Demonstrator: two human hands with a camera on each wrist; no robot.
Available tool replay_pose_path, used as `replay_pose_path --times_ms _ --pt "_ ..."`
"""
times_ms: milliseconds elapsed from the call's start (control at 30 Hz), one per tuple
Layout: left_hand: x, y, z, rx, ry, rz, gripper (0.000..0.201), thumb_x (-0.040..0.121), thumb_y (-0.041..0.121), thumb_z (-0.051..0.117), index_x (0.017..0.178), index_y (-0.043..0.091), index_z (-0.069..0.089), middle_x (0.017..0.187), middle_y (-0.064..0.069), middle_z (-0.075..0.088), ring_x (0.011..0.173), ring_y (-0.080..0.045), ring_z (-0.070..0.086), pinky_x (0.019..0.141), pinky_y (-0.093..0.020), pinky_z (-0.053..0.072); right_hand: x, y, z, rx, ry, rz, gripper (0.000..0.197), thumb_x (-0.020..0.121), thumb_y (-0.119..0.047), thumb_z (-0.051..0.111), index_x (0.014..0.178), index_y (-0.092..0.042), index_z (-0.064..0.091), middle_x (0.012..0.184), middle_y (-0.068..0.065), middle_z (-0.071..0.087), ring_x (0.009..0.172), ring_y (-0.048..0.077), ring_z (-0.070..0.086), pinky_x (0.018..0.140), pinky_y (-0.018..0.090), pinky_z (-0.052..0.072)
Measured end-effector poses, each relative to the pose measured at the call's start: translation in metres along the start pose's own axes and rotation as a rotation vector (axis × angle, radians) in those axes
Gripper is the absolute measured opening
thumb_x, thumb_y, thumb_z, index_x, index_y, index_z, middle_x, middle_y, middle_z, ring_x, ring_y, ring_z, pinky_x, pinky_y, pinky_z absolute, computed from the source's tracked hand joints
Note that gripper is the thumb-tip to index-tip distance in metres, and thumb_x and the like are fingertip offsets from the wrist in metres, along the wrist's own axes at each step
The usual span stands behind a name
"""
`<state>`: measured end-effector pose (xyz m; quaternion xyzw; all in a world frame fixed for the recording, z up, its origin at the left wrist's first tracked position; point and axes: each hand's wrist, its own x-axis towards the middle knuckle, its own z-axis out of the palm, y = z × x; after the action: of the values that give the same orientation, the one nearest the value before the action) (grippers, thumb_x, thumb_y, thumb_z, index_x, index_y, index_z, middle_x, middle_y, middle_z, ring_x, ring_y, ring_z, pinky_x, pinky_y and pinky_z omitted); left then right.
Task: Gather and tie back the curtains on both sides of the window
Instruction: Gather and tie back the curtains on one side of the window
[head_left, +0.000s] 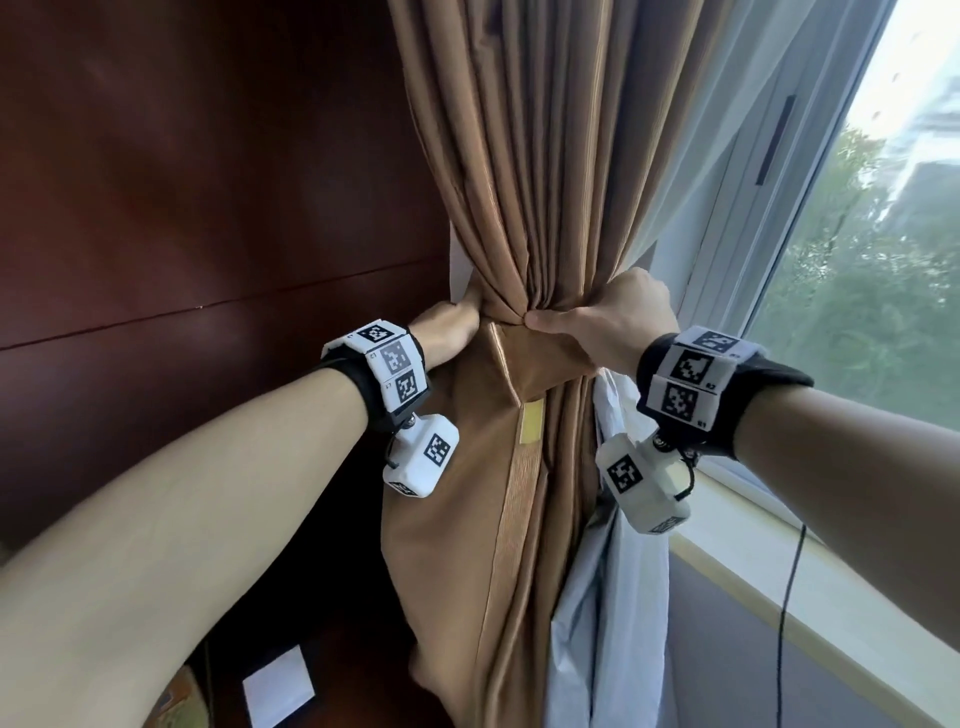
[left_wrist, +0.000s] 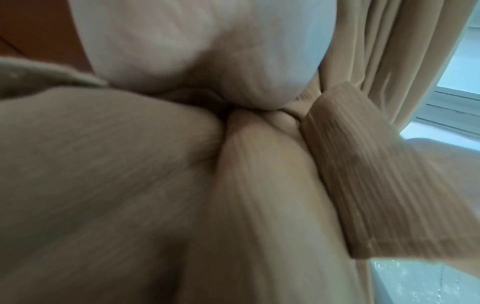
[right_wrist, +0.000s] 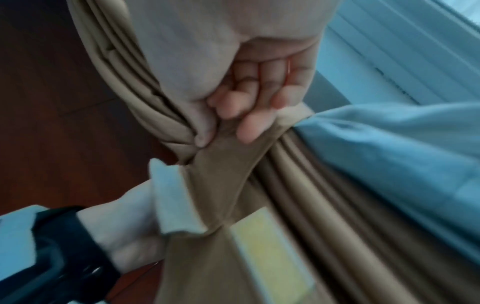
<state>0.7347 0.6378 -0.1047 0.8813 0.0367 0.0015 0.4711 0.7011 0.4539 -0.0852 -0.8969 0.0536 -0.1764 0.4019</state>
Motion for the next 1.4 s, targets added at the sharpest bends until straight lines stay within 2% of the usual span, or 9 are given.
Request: replay_pose_path --times_ms 133,267,467,633,733,833,1000,1133,1400 --pt "-0.002 0.004 0.0 0.076 -0.004 0.006 0.084 0.104 0.067 0.021 0.146 0.002 0.054 0.152 -0.019 0.051 0.142 -0.032 0.046 0.106 -0.028 0.034 -0.015 -0.013 0.012 -0.136 -0.009 -0.074 0.04 0.082 -0.044 0.071 0.088 -0.004 0.07 0.092 0.017 0.069 0.083 0.036 0.071 0.077 0.044 0.065" --pt "-0.001 0.002 -0.004 0.094 0.002 0.02 0.094 0.096 0.078 0.024 0.139 0.005 0.062 0.142 -0.018 0.061 0.132 -0.034 0.056 0.109 -0.034 0.043 -0.036 -0.023 0.02 -0.129 -0.142 -0.207 0.032 0.08 -0.035 0.058 0.07 -0.007 0.071 0.072 0.012 0.073 0.074 0.029 0.073 0.073 0.037 0.064" --pt "-0.008 0.0 -0.013 -0.003 -0.053 -0.036 0.089 0.081 0.085 0.048 0.122 0.01 0.071 0.116 -0.008 0.072 0.109 -0.026 0.069 0.097 -0.036 0.056 -0.036 -0.026 0.024 -0.29 -0.261 -0.6 0.028 0.079 -0.008 0.068 0.104 -0.013 0.079 0.091 -0.008 0.081 0.093 0.008 0.074 0.09 0.027 0.053" --pt "-0.011 -0.009 -0.024 -0.255 -0.126 -0.107 0.024 0.102 0.019 0.052 0.092 0.004 0.069 0.087 -0.014 0.069 0.076 -0.028 0.065 0.069 -0.033 0.053 -0.036 -0.016 0.02 -0.3 -0.297 -0.584 0.061 0.071 -0.015 0.078 0.13 -0.028 0.069 0.1 -0.023 0.076 0.097 0.005 0.069 0.084 0.029 0.058" --pt "-0.015 -0.014 -0.026 -0.16 -0.201 -0.092 0.033 0.087 -0.008 0.047 0.111 -0.003 0.07 0.095 -0.022 0.063 0.078 -0.033 0.06 0.06 -0.03 0.05 -0.035 -0.016 0.022 -0.364 -0.291 -0.608 0.073 0.073 -0.017 0.077 0.142 -0.031 0.058 0.102 -0.024 0.072 0.1 0.01 0.065 0.076 0.029 0.053" --pt "-0.022 -0.014 -0.026 -0.012 -0.22 -0.009 0.047 0.085 -0.019 0.045 0.099 0.02 0.069 0.094 -0.024 0.061 0.076 -0.035 0.057 0.059 -0.032 0.045 -0.034 -0.014 0.024 -0.435 -0.263 -0.65 0.081 0.07 -0.02 0.081 0.144 -0.031 0.051 0.11 -0.019 0.067 0.1 0.019 0.065 0.075 0.032 0.053" --pt "-0.025 -0.023 -0.03 -0.023 -0.065 0.084 0.04 0.088 -0.015 0.058 0.099 0.023 0.06 0.106 -0.023 0.068 0.087 -0.037 0.07 0.076 -0.047 0.063 -0.03 -0.017 0.017 -0.751 -0.205 -0.715 0.077 0.077 -0.042 0.083 0.142 -0.028 0.043 0.13 -0.007 0.047 0.077 0.024 0.052 0.064 0.034 0.039" --pt "-0.026 -0.029 -0.033 -0.034 0.117 0.098 0.034 0.071 0.002 0.079 0.087 0.025 0.061 0.098 -0.017 0.074 0.087 -0.039 0.075 0.077 -0.054 0.064 -0.032 -0.02 0.012 -0.887 -0.199 -0.751 0.07 0.089 -0.051 0.072 0.146 -0.023 0.044 0.139 -0.003 0.043 0.085 0.027 0.058 0.066 0.035 0.039" --pt "-0.032 -0.029 -0.037 0.054 0.339 0.157 0.023 0.082 0.022 0.084 0.076 0.029 0.063 0.076 0.007 0.073 0.085 -0.016 0.072 0.077 -0.026 0.054 -0.027 -0.024 0.014 -0.843 -0.214 -0.791 0.05 0.094 -0.049 0.068 0.137 -0.024 0.061 0.139 -0.007 0.048 0.099 0.03 0.067 0.07 0.035 0.04"
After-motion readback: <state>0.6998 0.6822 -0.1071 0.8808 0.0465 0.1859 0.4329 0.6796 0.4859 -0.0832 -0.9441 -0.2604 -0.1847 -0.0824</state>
